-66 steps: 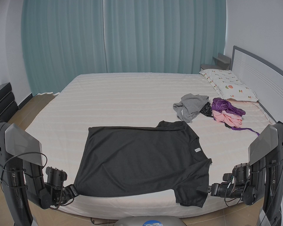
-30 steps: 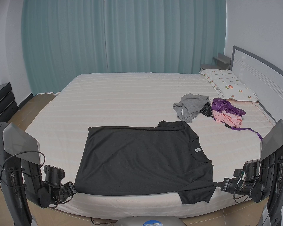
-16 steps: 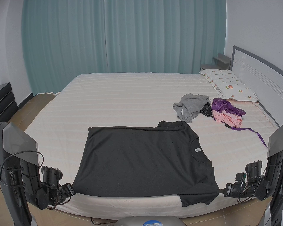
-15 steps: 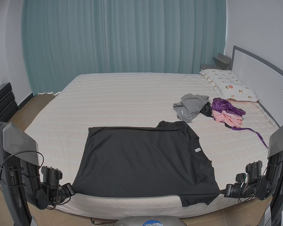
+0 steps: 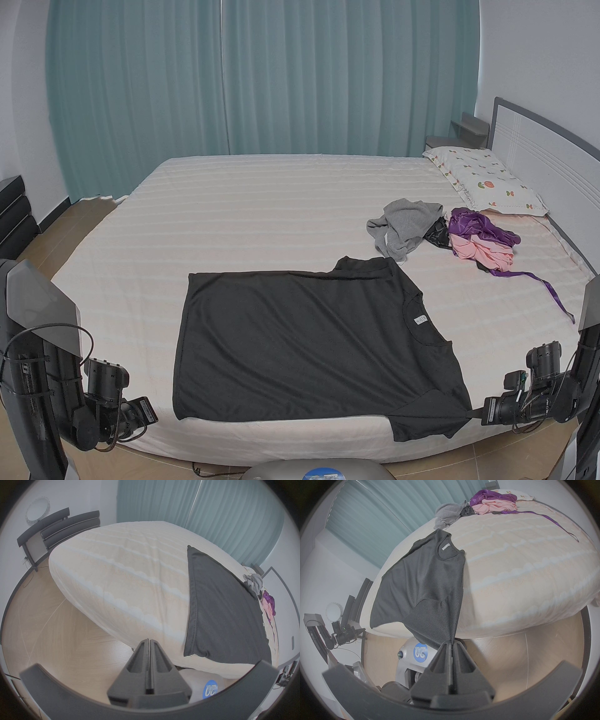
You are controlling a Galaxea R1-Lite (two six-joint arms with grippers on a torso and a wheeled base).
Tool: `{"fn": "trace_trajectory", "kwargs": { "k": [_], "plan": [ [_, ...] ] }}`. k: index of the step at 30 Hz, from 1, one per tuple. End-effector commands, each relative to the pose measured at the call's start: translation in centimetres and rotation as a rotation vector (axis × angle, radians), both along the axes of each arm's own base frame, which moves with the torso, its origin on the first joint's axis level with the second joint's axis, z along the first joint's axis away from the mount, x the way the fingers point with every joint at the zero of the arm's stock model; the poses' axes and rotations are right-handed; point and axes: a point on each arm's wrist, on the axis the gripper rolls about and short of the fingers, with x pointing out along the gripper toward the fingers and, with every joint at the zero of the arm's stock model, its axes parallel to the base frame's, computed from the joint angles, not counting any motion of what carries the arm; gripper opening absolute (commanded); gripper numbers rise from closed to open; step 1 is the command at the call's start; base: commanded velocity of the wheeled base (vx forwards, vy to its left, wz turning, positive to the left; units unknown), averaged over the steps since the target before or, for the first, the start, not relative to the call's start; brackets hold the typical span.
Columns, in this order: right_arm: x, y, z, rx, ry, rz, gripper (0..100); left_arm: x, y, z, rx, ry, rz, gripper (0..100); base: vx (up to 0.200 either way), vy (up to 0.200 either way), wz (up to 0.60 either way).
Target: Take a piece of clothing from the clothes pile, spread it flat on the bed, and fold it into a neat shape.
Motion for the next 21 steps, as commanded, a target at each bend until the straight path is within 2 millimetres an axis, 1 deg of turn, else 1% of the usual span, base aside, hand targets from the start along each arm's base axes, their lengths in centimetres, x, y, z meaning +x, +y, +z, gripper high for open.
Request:
{"fn": "trace_trajectory", "kwargs": {
  "k": [1, 5, 11, 12, 16, 17, 19, 21],
  "plan": [
    [-0.7, 0.0, 0.1, -0.005, 0.019, 0.016, 0, -0.5, 0.0, -0.1, 0.014, 0.028, -0.017, 0, 0.000, 0.000, 0.00],
    [-0.6, 0.0, 0.0, -0.007, 0.020, 0.020, 0, -0.5, -0.1, -0.1, 0.002, 0.024, -0.025, 0, 0.000, 0.000, 0.00],
    [-0.5, 0.2, 0.1, -0.002, 0.007, 0.033, 0, 0.8, -1.0, -0.4, -0.112, -0.020, -0.082, 0, 0.000, 0.000, 0.00],
    [-0.5, 0.2, 0.1, -0.001, 0.005, 0.033, 0, 1.1, -1.1, -0.3, -0.156, -0.040, -0.094, 100, 0.000, 0.000, 0.00],
    [-0.4, 0.2, 0.0, 0.002, 0.002, 0.034, 0, 1.5, -1.1, -0.3, -0.251, -0.065, -0.159, 100, 0.000, 0.000, 0.00],
    [-0.4, 0.2, 0.0, 0.003, 0.005, 0.034, 0, 1.7, -0.7, -0.1, -0.297, -0.088, -0.187, 100, 0.000, 0.000, 0.00],
    [-0.4, 0.3, 0.0, 0.004, 0.001, 0.039, 0, 1.7, -0.5, -0.3, -0.323, -0.098, -0.239, 100, 0.000, 0.000, 0.00],
    [-0.3, 0.3, 0.0, 0.003, -0.004, 0.037, 0, 1.6, -0.2, -0.6, -0.299, -0.105, -0.312, 100, 0.000, 0.000, 0.00]
  ]
}}
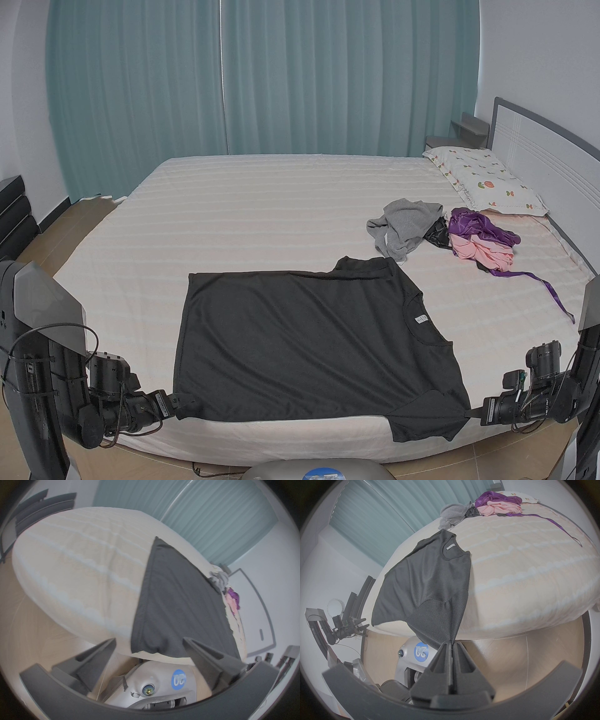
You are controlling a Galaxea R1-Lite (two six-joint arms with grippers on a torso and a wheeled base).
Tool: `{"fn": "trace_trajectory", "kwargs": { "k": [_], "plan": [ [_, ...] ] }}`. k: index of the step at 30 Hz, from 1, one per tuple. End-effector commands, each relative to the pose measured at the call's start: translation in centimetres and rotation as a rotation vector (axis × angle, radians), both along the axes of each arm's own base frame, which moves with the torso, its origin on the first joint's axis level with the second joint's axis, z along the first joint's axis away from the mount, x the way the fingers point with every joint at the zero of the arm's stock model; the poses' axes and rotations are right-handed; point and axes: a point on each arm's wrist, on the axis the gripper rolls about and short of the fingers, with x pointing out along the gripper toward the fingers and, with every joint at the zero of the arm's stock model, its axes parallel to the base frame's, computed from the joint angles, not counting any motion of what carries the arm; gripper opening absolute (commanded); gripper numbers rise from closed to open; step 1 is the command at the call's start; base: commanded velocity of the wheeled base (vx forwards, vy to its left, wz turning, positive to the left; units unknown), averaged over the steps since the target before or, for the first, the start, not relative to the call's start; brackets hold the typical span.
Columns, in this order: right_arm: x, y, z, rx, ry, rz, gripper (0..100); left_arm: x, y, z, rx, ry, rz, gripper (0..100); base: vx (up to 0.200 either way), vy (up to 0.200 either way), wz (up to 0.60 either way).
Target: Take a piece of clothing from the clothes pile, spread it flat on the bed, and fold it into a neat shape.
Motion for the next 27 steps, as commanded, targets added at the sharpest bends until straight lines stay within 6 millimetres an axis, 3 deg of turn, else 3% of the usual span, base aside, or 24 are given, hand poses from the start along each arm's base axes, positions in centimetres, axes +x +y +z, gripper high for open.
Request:
{"fn": "trace_trajectory", "kwargs": {
  "k": [1, 10, 23, 24, 27],
  "plan": [
    [-0.4, 0.1, -0.2, 0.002, 0.013, 0.004, 0, 0.0, 1.0, -1.0, 0.029, -0.035, -0.117, 100, 0.000, 0.000, 0.00],
    [-0.3, 0.1, -0.2, 0.004, 0.010, 0.007, 0, 0.4, 0.4, -2.6, 0.097, -0.096, -0.289, 100, 0.000, 0.000, 0.00],
    [-0.3, 0.3, -0.2, 0.004, 0.005, 0.019, 0, 1.5, -0.5, -3.1, 0.109, -0.130, -0.323, 100, 0.000, 0.000, 0.00],
    [-0.3, 0.3, -0.2, 0.003, 0.005, 0.018, 0, 1.5, -0.5, -3.1, 0.109, -0.129, -0.323, 0, 0.000, 0.000, 0.00],
    [-0.2, 0.3, -0.2, 0.005, 0.001, 0.013, 0, 1.3, -0.5, -3.1, 0.109, -0.123, -0.324, 0, 0.000, 0.000, 0.00]
  ]
}}
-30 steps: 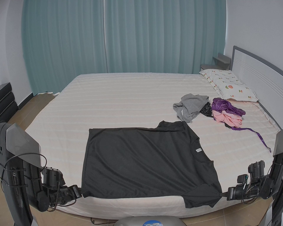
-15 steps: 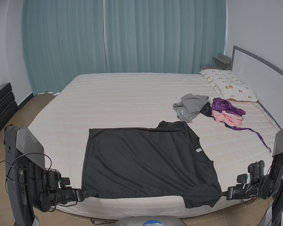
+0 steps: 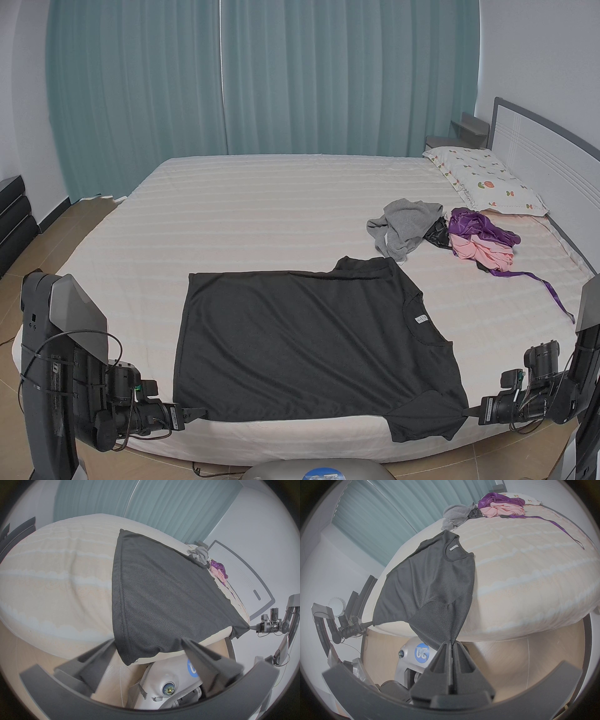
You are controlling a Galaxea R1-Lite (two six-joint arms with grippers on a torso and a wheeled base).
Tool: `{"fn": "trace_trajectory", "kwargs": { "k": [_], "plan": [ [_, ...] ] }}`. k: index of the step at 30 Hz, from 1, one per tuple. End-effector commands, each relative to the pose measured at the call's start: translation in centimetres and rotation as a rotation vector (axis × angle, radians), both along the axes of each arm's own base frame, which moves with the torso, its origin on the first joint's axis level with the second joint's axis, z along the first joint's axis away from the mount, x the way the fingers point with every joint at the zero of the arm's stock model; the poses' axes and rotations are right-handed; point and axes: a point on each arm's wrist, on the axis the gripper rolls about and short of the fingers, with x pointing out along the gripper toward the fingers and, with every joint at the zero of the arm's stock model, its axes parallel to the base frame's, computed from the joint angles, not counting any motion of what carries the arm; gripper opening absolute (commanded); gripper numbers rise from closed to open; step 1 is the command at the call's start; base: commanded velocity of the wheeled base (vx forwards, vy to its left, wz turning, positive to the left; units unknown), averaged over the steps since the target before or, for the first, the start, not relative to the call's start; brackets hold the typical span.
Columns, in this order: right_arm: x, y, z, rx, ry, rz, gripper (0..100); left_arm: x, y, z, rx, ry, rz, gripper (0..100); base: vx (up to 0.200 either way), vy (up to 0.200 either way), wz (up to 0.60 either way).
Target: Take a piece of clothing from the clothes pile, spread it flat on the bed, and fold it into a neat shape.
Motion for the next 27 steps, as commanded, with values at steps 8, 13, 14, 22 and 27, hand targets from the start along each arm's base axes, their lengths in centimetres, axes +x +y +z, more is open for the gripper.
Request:
{"fn": "trace_trajectory", "kwargs": {
  "k": [8, 13, 14, 22, 27],
  "plan": [
    [-0.5, 0.0, -0.1, 0.001, 0.021, -0.004, 0, -1.0, 0.3, 0.2, 0.009, 0.024, 0.006, 0, 0.000, 0.000, 0.00],
    [-0.5, 0.0, -0.1, 0.000, 0.023, -0.005, 0, -1.3, 0.5, 1.2, 0.007, 0.003, 0.013, 0, 0.000, 0.000, 0.00],
    [-0.5, 0.0, -0.1, 0.000, 0.024, -0.005, 0, -1.4, 0.5, 1.5, 0.007, 0.000, 0.015, 0, 0.000, 0.000, 0.00],
    [-0.7, 0.0, -0.1, -0.003, 0.039, 0.002, 0, -1.8, 1.6, 2.2, 0.013, -0.005, 0.060, 0, 0.000, 0.000, 0.00],
    [-1.1, 0.0, 0.1, -0.005, 0.062, 0.002, 0, -2.8, 2.4, 2.7, 0.050, 0.065, 0.052, 0, 0.000, 0.000, 0.00]
  ]
}}
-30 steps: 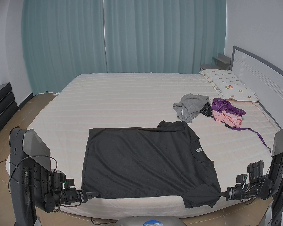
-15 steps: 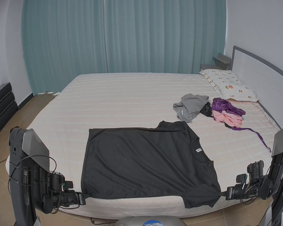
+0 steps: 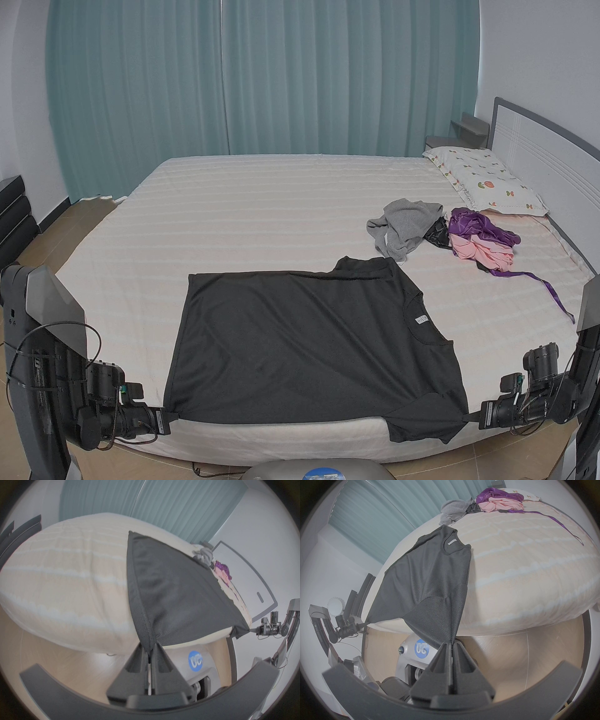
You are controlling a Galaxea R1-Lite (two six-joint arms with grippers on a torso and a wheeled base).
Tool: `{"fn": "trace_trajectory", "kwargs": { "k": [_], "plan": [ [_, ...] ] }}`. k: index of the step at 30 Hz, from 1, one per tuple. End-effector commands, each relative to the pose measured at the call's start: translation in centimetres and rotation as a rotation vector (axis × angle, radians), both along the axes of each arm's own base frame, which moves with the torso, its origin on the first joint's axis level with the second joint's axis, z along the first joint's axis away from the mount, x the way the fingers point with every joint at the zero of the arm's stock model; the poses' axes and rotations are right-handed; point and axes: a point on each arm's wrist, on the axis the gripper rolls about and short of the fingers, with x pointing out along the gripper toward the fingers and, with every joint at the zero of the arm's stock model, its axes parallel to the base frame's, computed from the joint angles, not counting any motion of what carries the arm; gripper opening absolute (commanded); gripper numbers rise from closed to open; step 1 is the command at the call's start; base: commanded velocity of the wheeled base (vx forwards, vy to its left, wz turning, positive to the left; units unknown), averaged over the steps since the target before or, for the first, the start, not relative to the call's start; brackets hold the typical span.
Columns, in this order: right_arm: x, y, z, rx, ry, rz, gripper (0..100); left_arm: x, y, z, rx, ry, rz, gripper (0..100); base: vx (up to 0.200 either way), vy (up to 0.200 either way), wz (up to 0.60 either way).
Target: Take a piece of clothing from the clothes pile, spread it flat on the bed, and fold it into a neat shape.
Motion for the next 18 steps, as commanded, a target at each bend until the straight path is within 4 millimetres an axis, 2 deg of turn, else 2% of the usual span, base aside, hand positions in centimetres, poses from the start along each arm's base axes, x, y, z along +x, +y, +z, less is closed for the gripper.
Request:
{"fn": "trace_trajectory", "kwargs": {
  "k": [1, 6, 18],
  "plan": [
    [-0.6, 0.0, 0.2, -0.002, 0.015, -0.001, 0, -0.9, 0.9, 1.5, 0.019, 0.005, 0.003, 0, 0.000, 0.000, 0.00],
    [-0.7, 0.0, 0.2, -0.004, 0.024, 0.003, 0, -1.1, 1.2, 2.1, 0.031, -0.002, 0.012, 0, 0.000, 0.000, 0.00],
    [-1.6, -0.5, 0.5, -0.038, 0.056, 0.037, 0, -2.9, 1.4, 2.5, 0.100, 0.121, -0.057, 0, 0.000, 0.000, 0.00]
  ]
}}
